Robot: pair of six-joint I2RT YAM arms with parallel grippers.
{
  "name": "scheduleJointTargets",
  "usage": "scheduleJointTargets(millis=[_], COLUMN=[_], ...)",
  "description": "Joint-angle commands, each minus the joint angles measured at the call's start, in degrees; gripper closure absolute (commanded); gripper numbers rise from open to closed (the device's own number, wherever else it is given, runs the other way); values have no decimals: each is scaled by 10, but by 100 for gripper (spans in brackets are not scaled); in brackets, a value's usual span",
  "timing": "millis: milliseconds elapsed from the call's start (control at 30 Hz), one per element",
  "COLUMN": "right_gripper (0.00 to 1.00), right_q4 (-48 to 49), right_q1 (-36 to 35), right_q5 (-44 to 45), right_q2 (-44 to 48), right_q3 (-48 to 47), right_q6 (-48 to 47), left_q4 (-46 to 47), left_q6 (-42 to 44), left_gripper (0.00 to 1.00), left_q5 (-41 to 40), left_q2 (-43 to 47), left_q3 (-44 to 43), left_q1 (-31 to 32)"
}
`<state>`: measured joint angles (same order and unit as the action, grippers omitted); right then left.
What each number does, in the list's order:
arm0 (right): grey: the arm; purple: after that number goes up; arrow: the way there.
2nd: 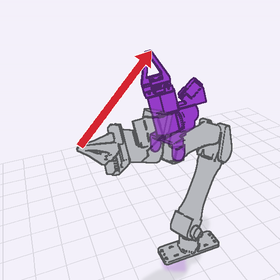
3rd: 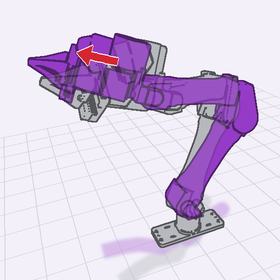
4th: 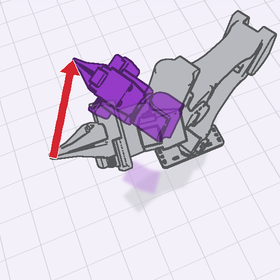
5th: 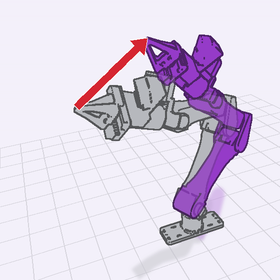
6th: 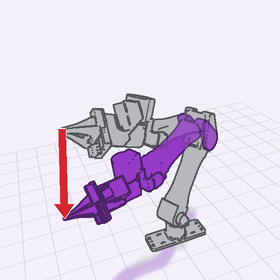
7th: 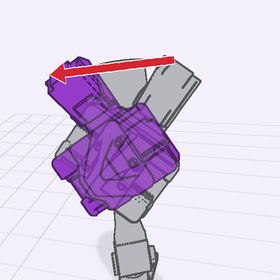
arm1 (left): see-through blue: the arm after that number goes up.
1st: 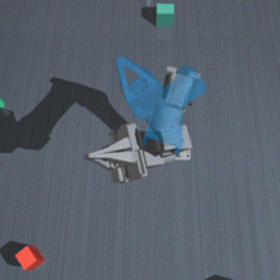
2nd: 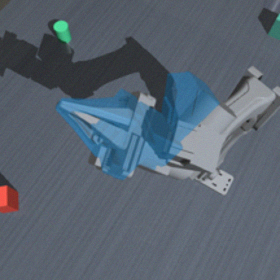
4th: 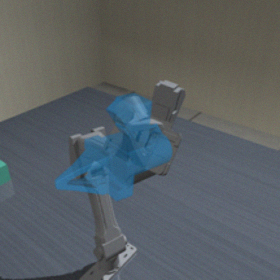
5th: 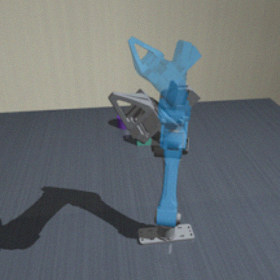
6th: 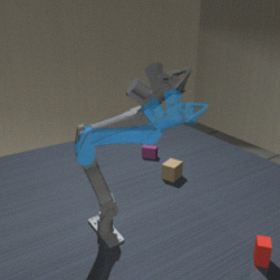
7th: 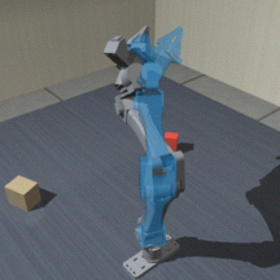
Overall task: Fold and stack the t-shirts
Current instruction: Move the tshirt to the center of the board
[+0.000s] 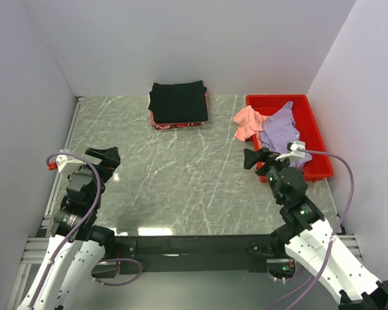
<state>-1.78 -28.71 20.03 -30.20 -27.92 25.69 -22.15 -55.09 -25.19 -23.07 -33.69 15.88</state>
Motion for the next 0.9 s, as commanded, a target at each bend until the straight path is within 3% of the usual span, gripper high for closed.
scheduleJointTargets(millis=[0, 133, 233, 400, 567, 667, 867], right_gripper=[4, 4, 2, 3, 11, 15, 26], right_q4=[-9, -30, -118, -209, -249, -303, -355], right_q1=[1, 1, 24, 145, 184, 196, 220], right_q5=[13, 42, 60, -53, -164, -151, -141], right_q2=[-21, -71, -157, -328, -497, -590, -731], right_q3=[-36, -79, -165, -305, -428, -546, -685], right_q6=[7, 9, 25, 17, -70, -112, -163], left_q4=[0, -2, 4, 4, 1, 3, 4], left_q6=[-6, -5, -3, 0, -3, -5, -1], left_gripper=[1, 1, 1, 1, 1, 1, 1], left_q5=[-12, -13, -13, -11, -11, -11, -8], left_q2=[5, 3, 0, -13, -18, -18, -19], left_q3=[-15, -14, -13, -17, -16, -15, -16], left_q1=[-1, -1, 0, 0, 0, 0, 0])
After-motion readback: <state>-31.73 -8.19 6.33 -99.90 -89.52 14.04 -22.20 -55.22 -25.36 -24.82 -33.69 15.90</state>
